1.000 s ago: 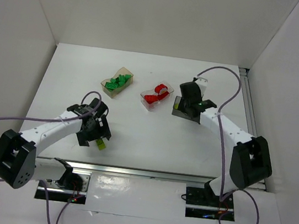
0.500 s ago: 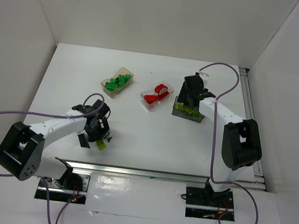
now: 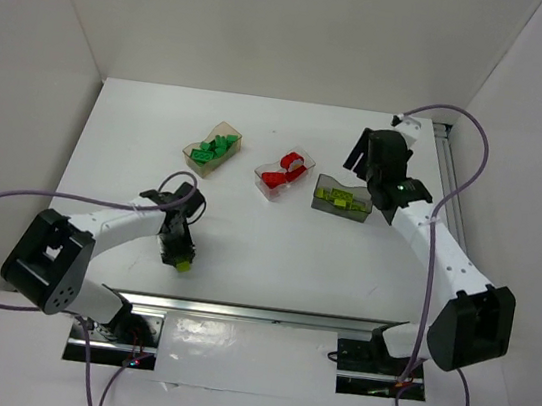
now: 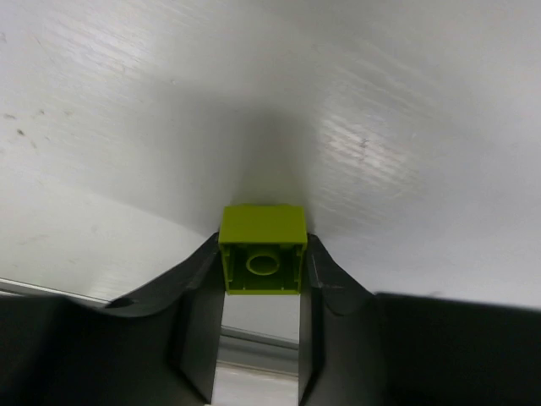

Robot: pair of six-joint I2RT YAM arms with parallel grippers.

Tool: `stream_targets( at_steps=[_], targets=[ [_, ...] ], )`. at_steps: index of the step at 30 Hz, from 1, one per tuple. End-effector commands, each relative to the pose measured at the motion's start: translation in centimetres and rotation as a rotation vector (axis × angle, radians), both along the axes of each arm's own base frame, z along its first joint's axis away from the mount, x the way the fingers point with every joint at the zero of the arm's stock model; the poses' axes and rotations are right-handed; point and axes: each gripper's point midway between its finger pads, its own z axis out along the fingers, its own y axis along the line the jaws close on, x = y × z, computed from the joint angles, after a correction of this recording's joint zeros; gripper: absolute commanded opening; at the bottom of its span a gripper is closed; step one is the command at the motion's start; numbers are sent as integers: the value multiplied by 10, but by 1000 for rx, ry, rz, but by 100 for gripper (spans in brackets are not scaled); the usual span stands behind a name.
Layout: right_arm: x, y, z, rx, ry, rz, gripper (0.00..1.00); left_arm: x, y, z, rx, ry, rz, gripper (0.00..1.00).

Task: Sort the legos into containers by color

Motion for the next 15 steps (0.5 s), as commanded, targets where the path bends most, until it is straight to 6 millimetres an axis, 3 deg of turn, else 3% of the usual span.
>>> stream_targets(
  at_steps=[1,3,4,7,8,9,10,11,12,13,14,15],
  targets=[
    [-6,-14,-6,-15,21,-42,74,11,-14,12,-32,-43,-32,38],
    [-9,-15,0,-1,8,-47,74,20,-20,23,-47,-83,-63,24],
    [-10,-15,4,2,-1,-47,74,32,-31,38,-77,-128,-89,16],
    [-19,-21,10,15,-18,-61,74,51,-53,57,-105,-164,-202,8],
    [-26,-21,3,16,3,-49,74,70,-72,80,-131,-226,-240,8],
    [-29,-25,15,34,-30,-62,74,77,-79,77,-112,-206,-262,8],
    [-36,-27,9,38,-10,-68,74,87,-88,82,-110,-226,-282,6],
    [-41,-30,9,42,-12,-82,74,106,-107,105,-136,-289,-313,6],
    [-42,-35,15,42,-28,-99,74,113,-121,110,-142,-304,-346,6],
    [-49,-39,19,60,-44,-119,74,123,-129,102,-137,-283,-375,6],
    [-53,-47,24,55,-65,-161,74,142,-151,125,-172,-345,-403,6],
    [-62,-49,28,62,-91,-172,74,148,-164,129,-185,-357,-430,6]
  ],
)
